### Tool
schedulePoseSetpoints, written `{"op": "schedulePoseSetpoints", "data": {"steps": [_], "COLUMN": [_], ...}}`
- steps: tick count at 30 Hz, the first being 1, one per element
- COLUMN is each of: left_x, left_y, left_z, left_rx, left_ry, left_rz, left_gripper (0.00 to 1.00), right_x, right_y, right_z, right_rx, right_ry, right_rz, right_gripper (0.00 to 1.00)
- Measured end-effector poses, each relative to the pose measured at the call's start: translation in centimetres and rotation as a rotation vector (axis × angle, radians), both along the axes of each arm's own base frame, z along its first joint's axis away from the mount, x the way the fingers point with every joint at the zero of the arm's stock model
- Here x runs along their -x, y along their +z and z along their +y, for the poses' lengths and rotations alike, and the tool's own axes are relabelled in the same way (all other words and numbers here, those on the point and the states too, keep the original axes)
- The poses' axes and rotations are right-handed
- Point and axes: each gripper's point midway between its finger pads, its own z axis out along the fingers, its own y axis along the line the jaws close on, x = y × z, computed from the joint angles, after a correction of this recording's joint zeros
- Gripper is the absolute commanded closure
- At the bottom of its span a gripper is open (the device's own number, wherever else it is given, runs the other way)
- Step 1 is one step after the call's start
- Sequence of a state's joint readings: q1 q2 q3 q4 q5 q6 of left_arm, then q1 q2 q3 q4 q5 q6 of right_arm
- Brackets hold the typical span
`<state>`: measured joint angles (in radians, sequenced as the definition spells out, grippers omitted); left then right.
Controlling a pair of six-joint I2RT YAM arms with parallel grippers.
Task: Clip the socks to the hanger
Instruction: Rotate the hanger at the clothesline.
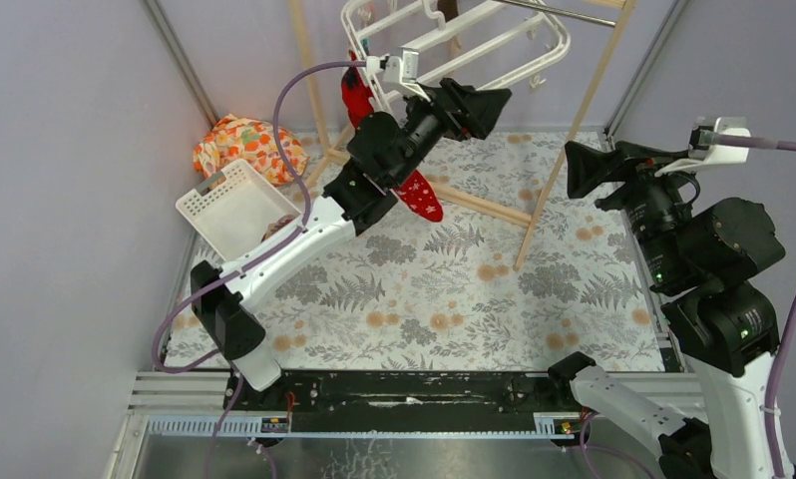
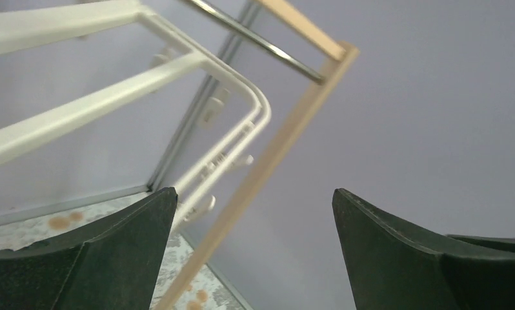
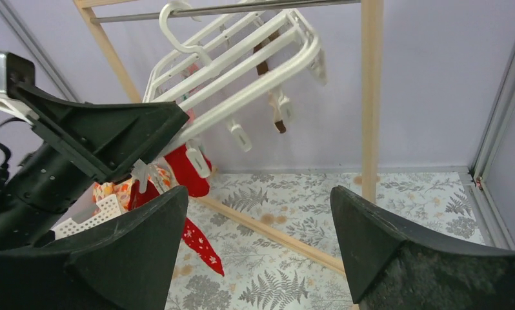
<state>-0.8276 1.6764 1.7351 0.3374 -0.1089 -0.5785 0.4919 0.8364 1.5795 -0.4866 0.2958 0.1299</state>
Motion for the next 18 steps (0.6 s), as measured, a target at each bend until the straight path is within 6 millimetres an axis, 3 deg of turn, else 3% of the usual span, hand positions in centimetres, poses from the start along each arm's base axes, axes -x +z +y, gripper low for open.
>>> {"op": "schedulePoseSetpoints", "data": {"steps": [4,8,14,18], "left_x": [-2.4,-2.9,-1.5,-1.4], "left_y": [-2.2,-3.2,-0.7,0.8], "left_z": [2.0,3.7,6.8,9.5], "left_rx": [-0.012,-0.023,0.015,0.04], "left_ry": [0.041,0.072,0.103,0.143], "left_rz": [0.05,0.07,0.032,0.005], "left_gripper": [0.01,0.01,0.01,0.01], "right_x": [-1.0,-3.8,-9.2,-12.3], "right_y": [0.2,-0.5,-3.4,-6.3], "right_z": [0.4,2.3,6.0,7.1], "right_rx": [0.011,0.065,0.155,0.18], "right_ry": [-0.004,0.016,0.072,0.12], "right_rz": [0.002,0.021,0.089,0.166], "right_gripper": [0.07,0.05,0.02,0.01]}}
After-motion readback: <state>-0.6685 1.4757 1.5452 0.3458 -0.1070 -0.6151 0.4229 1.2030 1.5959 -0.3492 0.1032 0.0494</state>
